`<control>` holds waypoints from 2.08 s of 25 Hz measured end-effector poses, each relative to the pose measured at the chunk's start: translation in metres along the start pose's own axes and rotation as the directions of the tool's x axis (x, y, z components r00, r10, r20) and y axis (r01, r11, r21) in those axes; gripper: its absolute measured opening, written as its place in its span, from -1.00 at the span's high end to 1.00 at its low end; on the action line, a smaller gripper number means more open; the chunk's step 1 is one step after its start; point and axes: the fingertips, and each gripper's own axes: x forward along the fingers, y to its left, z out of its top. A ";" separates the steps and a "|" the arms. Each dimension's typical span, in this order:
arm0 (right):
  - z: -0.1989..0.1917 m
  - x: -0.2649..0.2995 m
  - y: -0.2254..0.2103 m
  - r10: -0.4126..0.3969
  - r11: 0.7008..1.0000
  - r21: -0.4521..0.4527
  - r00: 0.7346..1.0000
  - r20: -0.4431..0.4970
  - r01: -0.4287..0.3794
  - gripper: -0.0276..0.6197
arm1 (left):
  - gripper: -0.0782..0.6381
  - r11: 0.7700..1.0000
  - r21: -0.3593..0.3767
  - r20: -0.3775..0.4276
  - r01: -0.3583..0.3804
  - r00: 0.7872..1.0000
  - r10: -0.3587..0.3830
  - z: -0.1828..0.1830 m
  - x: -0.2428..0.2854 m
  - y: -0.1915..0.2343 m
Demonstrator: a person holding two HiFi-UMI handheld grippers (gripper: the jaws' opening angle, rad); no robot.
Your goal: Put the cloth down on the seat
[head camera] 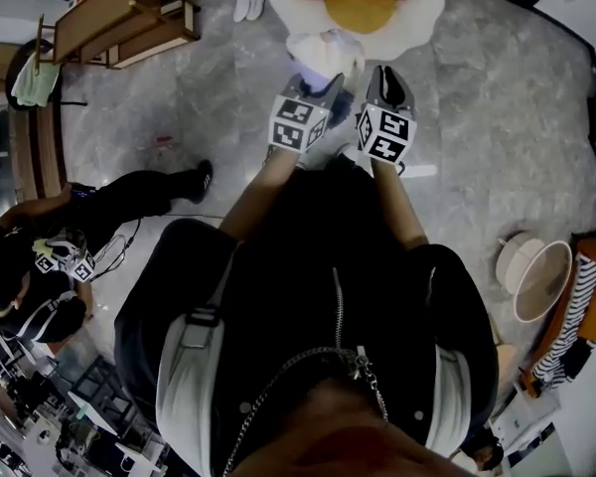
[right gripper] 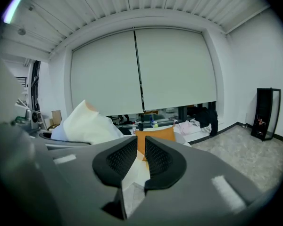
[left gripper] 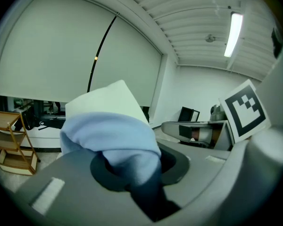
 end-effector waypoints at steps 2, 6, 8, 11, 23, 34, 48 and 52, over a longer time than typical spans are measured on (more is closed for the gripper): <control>0.001 0.001 -0.012 0.005 1.000 0.004 1.000 -0.003 -0.005 0.80 | 0.50 1.000 0.001 -0.001 -0.007 1.000 0.007 0.003 0.009 -0.006; 0.001 0.005 -0.037 0.007 1.000 0.021 1.000 -0.007 -0.007 0.80 | 0.50 1.000 0.004 -0.003 -0.027 1.000 0.027 0.008 0.024 -0.016; -0.001 0.009 -0.050 0.004 0.999 0.036 1.000 -0.013 -0.004 0.80 | 0.50 1.000 0.003 -0.012 -0.027 1.000 0.028 0.006 0.032 -0.021; -0.004 0.012 -0.059 0.002 0.999 0.050 1.000 -0.026 -0.001 0.80 | 0.50 1.000 0.001 -0.036 -0.026 0.999 0.026 0.001 0.039 -0.026; -0.013 0.033 -0.068 -0.018 0.998 0.060 0.998 -0.067 0.022 0.80 | 0.50 1.000 -0.020 -0.069 -0.009 0.998 0.008 -0.002 0.065 -0.013; 0.026 0.105 -0.074 -0.063 0.997 0.034 0.997 -0.053 0.065 0.80 | 0.50 0.999 -0.019 -0.053 0.050 0.997 -0.051 0.036 0.126 0.038; 0.053 0.170 -0.072 -0.139 0.990 -0.006 0.988 -0.064 0.139 0.81 | 0.50 0.993 -0.044 -0.067 0.113 0.991 -0.116 0.061 0.182 0.097; 0.052 0.180 -0.079 -0.148 0.989 -0.004 0.986 -0.082 0.148 0.81 | 0.50 0.991 -0.058 -0.093 0.121 0.988 -0.126 0.057 0.195 0.099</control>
